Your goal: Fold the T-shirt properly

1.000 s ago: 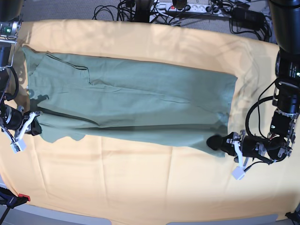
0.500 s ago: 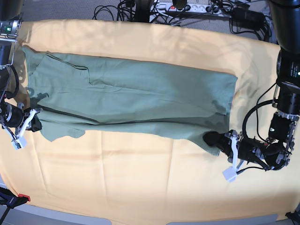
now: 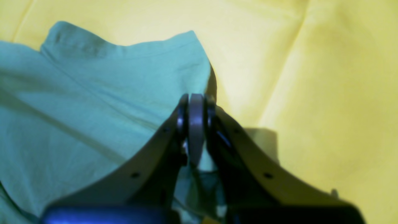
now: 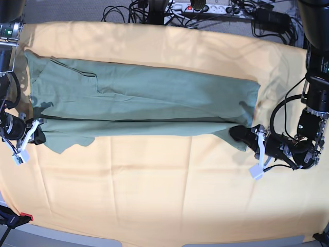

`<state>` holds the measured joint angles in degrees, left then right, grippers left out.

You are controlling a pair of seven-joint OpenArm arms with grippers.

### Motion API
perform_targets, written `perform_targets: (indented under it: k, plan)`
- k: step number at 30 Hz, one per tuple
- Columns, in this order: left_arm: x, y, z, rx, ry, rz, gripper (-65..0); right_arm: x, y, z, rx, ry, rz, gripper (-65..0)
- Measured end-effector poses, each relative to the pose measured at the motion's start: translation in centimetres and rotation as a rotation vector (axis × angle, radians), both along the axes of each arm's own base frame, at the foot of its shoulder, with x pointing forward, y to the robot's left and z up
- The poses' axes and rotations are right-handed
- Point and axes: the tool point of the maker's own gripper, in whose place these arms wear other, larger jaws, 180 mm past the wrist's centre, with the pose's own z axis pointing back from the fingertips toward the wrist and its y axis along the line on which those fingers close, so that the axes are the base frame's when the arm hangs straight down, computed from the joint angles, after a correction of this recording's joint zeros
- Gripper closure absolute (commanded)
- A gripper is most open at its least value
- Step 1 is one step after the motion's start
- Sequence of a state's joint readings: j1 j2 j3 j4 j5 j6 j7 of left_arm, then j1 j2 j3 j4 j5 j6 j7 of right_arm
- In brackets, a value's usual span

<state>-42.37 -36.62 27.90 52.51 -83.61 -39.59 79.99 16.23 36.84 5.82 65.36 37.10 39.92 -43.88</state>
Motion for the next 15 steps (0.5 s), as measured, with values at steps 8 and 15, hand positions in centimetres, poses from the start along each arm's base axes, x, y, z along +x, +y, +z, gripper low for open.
perform_targets:
  k: [8,15]
  plan:
    - [-1.5,-0.3,-1.6,-0.009,0.060,0.017,0.0,-0.8,-0.7,-0.5,-0.030,0.052,-0.002,0.0]
    - [-2.3,-0.9,-1.5,0.001,0.054,-0.013,0.0,-0.8,-0.7,-0.5,-0.030,0.052,-0.002,0.0]
